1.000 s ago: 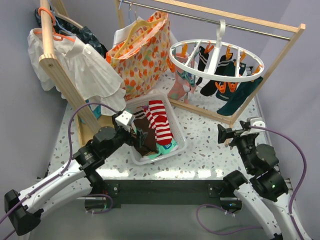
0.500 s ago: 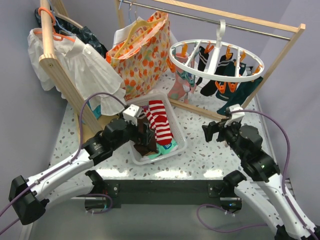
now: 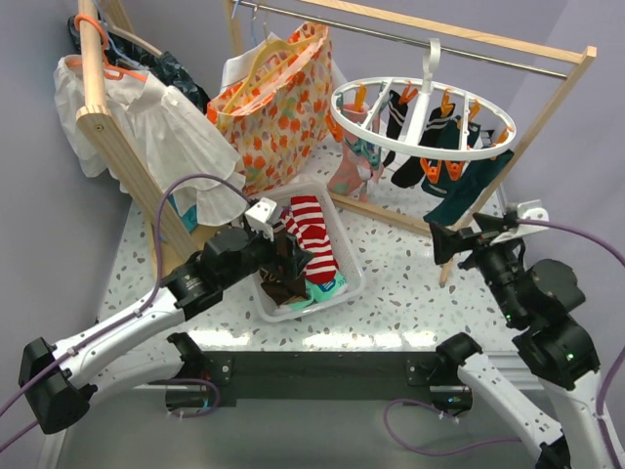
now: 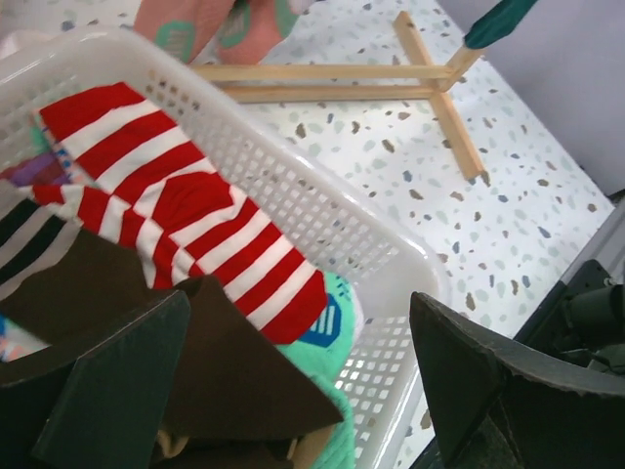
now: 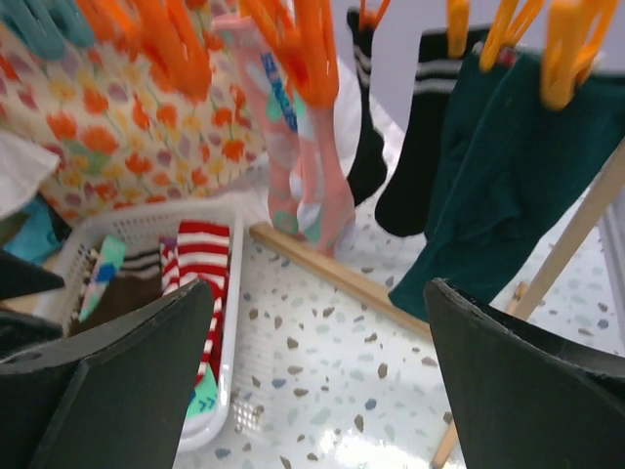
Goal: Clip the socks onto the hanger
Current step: Open the clamp at the hanger.
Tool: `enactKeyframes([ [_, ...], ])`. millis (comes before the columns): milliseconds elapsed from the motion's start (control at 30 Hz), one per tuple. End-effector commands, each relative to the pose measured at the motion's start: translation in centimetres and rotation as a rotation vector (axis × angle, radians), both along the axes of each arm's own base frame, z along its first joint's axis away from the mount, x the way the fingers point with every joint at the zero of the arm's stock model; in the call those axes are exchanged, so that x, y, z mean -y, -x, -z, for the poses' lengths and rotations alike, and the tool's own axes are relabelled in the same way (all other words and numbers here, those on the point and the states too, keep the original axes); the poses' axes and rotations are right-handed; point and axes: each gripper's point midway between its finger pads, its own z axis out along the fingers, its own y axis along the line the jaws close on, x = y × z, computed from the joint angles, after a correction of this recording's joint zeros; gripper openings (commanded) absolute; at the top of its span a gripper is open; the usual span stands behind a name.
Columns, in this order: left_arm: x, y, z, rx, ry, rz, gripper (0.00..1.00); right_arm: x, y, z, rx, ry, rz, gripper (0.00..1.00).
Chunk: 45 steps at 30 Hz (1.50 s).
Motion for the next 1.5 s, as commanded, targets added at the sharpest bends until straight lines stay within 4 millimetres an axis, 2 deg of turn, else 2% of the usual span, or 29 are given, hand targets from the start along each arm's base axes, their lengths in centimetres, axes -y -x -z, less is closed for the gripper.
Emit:
enactKeyframes([
  [0,3.0,-0.3,-6.0,0.134,0.119,0.064,1.00,1.3,0.1,-3.7,0.021,0.006,0.060,0.90],
  [33,3.3,-0.5,-5.9,0.141,0.103,0.059,1.00,1.2,0.0,-5.1,0.030,0.003,0.059,0.89],
  [100,4.2,-0.1,-6.8,0.165,0.111,0.078,1.00,1.3,-0.4,-6.3,0.027,0.004,0.072,0.88],
  [133,4.6,-0.2,-6.8,0.173,0.103,0.080,1.00,1.5,0.1,-7.6,0.039,0.005,0.072,0.88],
  [167,5.1,0.3,-7.4,0.187,0.113,0.099,1.00,1.0,-1.0,-7.4,0.007,0.026,0.072,0.87],
  [333,6.9,0.5,-9.3,0.252,0.150,0.131,1.00,0.3,-1.8,-9.6,0.019,0.026,0.058,0.81],
  [567,8.6,0.6,-10.8,0.290,0.170,0.161,1.00,-0.3,-2.8,-10.9,0.042,0.033,0.054,0.74],
  [800,9.8,0.9,-11.1,0.297,0.179,0.193,1.00,-0.2,-3.0,-11.6,0.057,0.034,0.061,0.67],
  [1133,10.3,0.8,-11.4,0.314,0.183,0.196,1.00,0.1,-3.4,-12.1,0.082,0.044,0.082,0.63],
  [1300,10.6,0.6,-11.6,0.325,0.179,0.198,1.00,-0.2,-3.7,-12.9,0.109,0.035,0.074,0.57],
  [1467,10.7,0.5,-12.1,0.345,0.188,0.194,1.00,-0.4,-4.2,-12.8,0.109,0.041,0.077,0.51],
])
